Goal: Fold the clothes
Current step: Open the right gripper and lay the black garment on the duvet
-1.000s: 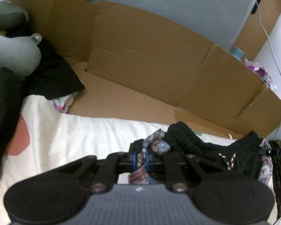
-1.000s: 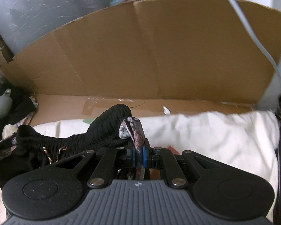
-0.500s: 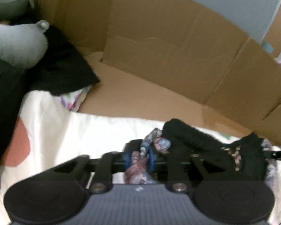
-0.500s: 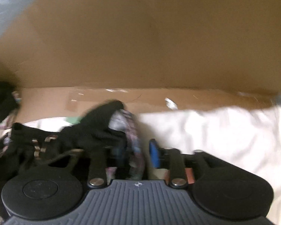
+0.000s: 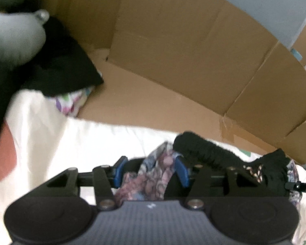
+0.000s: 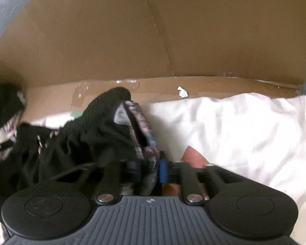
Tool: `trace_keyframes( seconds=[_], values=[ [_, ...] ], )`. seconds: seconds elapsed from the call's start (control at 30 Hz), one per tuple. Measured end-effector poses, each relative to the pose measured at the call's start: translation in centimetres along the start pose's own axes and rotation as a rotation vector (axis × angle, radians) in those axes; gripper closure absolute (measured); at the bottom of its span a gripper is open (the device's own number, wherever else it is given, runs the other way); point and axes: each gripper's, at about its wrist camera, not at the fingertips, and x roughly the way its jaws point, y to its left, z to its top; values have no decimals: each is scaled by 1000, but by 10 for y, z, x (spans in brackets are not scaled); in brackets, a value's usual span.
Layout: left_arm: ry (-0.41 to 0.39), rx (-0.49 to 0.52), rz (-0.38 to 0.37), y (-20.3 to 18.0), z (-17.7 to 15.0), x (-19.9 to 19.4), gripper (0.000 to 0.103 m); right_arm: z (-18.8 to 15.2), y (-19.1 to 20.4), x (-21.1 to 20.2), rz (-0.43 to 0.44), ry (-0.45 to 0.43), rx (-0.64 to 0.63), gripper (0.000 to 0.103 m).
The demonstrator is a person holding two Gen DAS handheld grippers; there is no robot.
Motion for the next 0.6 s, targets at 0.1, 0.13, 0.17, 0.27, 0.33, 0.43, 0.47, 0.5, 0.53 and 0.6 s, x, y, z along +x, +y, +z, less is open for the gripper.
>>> trace_keyframes(
  seconds=[0.1,0.13,0.17,0.27,0.33,0.43,0.47,0.5,0.53,0.6],
  values=[
    [12,28,-2,0,-7,3,61,0,-2,1,-35,16,-43,92],
    [12,37,-1,-1,-8,3,67,1,-6,1,-38,21,-41,92],
    [17,42,-6,-1,-9,4,70,1,-9,2,-41,24,-35,92],
    [32,32,4,-4,-10,4,68,1,-13,2,-57,13,-15,81],
    [27,7,33,-6,-9,-2,62,-5,-16,-6,-64,9,24,60],
    [-9,-35,35,-6,-12,-25,49,-20,-27,-26,-27,4,119,48],
    [-14,-38,29,-7,-14,-33,48,-26,-28,-34,-12,-1,131,46],
    [-13,-27,27,-9,-17,-43,48,-33,-29,-44,-5,-9,129,45],
    [-15,-11,30,-11,-19,-53,47,-40,-28,-53,-8,-17,119,44],
    [-30,21,41,-16,-26,-74,41,-54,-26,-71,-11,-23,108,44]
  ],
)
